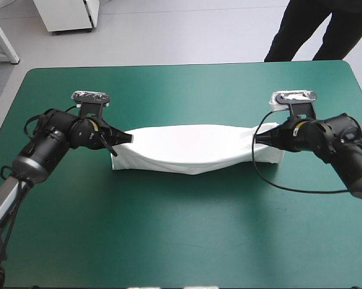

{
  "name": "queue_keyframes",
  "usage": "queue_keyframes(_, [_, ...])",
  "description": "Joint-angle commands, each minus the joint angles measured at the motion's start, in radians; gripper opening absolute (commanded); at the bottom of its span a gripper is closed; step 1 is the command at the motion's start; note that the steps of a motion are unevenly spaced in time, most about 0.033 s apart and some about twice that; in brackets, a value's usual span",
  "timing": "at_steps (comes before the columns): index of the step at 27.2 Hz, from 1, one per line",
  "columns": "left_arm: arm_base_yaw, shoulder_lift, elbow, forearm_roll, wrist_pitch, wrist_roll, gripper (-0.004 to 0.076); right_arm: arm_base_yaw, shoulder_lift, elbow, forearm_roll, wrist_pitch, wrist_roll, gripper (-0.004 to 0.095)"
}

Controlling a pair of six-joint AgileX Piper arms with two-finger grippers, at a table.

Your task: Fold the cloth

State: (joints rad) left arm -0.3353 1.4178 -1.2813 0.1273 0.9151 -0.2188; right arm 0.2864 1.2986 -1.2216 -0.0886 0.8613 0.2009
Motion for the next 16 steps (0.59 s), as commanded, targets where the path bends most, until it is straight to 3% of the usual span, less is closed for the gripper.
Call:
queue_keyframes(1, [0.000,0.054,-0.097,0.057,-0.067,-0.010,-0.0022,0.000,0.056,-0.103,-0.040,-0.083,0.001,-0.0017])
queue_keyframes(7, [0.021,0.244,-0.319,0.115,-0.030,-0.010,-0.0022,-0.008,0.236,-0.237,-0.125,-0.076,0.016,-0.0017])
queue_keyframes(16, [0.061,0.408,-0.461,0.121,-0.001,0.024,-0.0022,-0.089,0.374,-0.292,-0.101,-0.076,0.015,-0.0017])
